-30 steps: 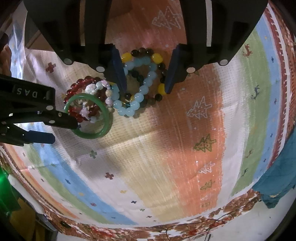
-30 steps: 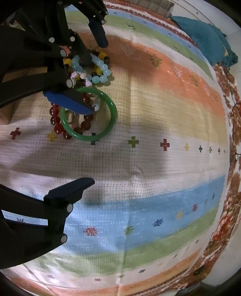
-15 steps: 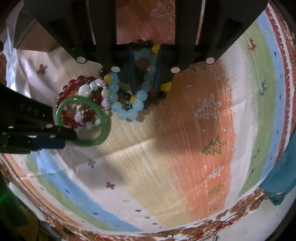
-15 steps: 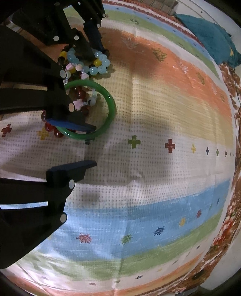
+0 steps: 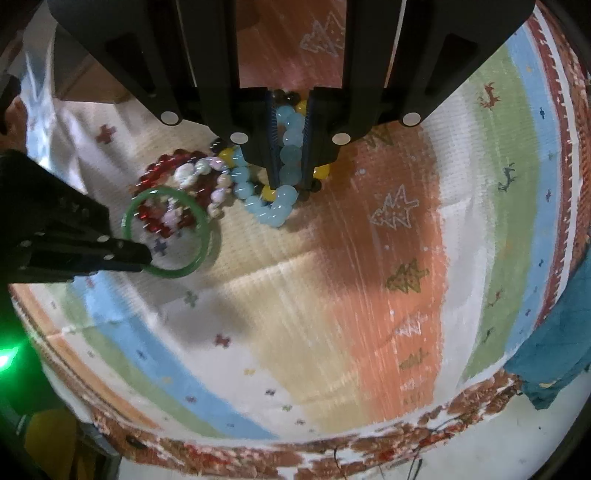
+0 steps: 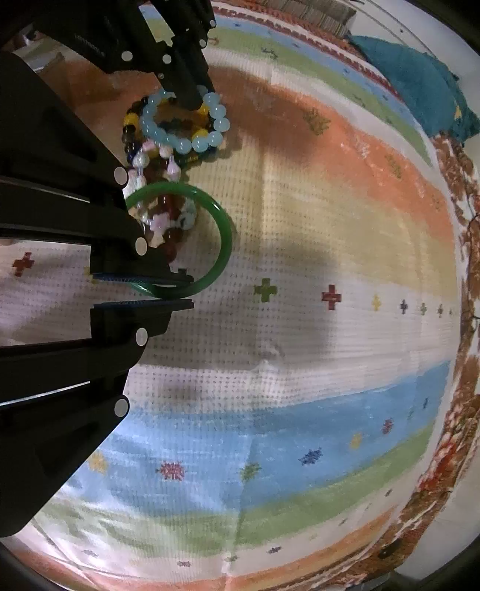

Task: Organize jewelry
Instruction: 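Grasp the light-blue bead bracelet with left tool while right tool grasps green bangle, then carry the green bangle into the silver tin with the right tool and release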

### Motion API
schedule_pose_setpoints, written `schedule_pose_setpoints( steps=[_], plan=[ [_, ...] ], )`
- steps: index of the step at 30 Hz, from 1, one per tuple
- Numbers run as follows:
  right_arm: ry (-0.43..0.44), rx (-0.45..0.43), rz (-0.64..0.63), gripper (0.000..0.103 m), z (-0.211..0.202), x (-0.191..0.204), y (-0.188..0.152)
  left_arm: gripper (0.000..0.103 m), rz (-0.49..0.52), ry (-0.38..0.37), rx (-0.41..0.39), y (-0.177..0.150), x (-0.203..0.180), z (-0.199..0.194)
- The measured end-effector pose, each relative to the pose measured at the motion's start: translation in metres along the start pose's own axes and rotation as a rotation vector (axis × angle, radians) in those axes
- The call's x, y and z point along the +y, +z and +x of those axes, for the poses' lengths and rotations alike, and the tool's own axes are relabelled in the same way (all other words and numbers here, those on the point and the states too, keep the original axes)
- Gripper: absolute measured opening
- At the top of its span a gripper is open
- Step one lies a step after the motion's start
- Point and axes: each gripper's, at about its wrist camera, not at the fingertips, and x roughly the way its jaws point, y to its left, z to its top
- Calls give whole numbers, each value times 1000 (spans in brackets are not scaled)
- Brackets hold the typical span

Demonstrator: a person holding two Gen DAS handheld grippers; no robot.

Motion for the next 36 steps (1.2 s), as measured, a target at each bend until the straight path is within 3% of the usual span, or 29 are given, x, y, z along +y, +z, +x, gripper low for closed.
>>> schedule_pose_setpoints(
  steps=[21,36],
  plan=[
    [9,-81,4,9,-60,-2,-25,11,-38,-24,-110,-10,-20,-72],
    [25,-131,-30,9,-94,13,-48,11,-84,-48,-140,-34,-24,-114]
  ],
)
